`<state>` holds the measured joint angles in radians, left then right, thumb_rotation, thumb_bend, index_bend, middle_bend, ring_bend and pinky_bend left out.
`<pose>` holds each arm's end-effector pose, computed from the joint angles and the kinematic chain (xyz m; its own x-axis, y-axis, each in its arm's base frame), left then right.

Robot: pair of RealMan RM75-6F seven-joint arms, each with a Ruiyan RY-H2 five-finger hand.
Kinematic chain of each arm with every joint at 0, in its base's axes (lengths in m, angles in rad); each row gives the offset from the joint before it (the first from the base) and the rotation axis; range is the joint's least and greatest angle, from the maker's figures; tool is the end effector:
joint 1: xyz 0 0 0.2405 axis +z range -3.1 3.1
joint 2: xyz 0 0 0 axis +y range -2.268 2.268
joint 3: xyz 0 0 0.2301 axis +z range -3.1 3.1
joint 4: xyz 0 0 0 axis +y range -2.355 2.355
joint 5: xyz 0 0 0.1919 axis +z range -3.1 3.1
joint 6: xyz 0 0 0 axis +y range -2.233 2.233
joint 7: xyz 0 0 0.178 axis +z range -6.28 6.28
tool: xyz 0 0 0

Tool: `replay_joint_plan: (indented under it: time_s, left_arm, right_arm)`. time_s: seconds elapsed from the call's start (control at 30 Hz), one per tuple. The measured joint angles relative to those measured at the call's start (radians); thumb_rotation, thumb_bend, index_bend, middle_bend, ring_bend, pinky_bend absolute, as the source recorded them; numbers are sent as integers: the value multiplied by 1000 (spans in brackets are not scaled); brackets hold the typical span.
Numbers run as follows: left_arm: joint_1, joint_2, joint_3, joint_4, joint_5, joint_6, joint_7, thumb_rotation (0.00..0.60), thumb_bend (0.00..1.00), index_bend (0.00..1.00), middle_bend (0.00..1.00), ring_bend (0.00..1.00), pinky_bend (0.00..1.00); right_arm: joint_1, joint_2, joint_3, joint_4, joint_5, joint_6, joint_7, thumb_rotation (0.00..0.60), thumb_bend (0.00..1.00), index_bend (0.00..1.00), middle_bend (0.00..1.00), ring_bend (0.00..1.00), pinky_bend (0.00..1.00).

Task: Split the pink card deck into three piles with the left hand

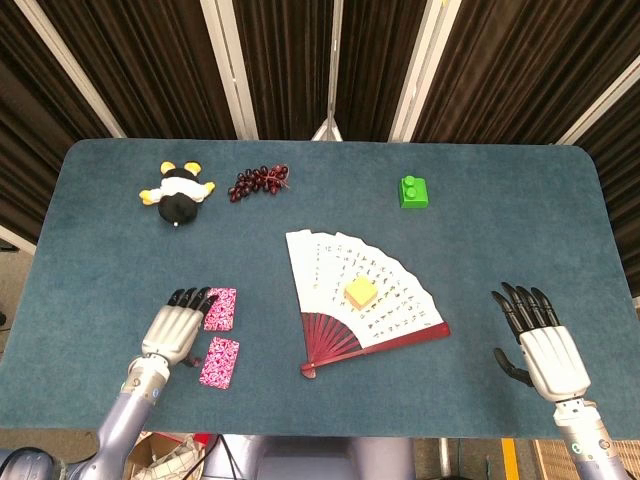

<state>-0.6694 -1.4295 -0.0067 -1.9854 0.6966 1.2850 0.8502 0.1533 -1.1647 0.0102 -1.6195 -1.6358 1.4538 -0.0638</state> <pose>-0.1571 0.2664 0.0052 0.5515 0.4446 0.7058 0.8267 -0.1785 -0.5336 -0.2438 -0.2184 0.1298 0.4246 -0.0376 0.9046 -0.8884 -0.2102 0.4082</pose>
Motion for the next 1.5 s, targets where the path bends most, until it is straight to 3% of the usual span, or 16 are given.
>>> replay_joint_plan:
  time_s: [0.27,0.5,1.07,1.3,1.5]
  left_arm:
    - [-61,-63,-90,128,-173,-30,38,600,141,119,0,0,0]
    - [-111,-127,-137,206,-272,-54,68,600,186,166,0,0,0]
    - [-157,-189,-162,298,-348,-66,83,600,208,231,0,0,0]
    - [-162,-200,-166,314,-343,-68,69,600,310,370,0,0,0]
    - [-156,-207,-161,323,-313,-69,41,600,335,429,0,0,0]
  right_arm:
    - [1,2,1,0,2,-2,8,600,369,0,0,0,36]
    - [2,3,1,1,0,-2,15,600,368,0,0,0,36]
    - [1,5,0,-1,1,-2,17,600,368,0,0,0,36]
    - [0,5,-1,-1,0,-1,17,600,369,0,0,0,36]
    - [0,5,-1,-1,-1,0,17,600,369,0,0,0,36]
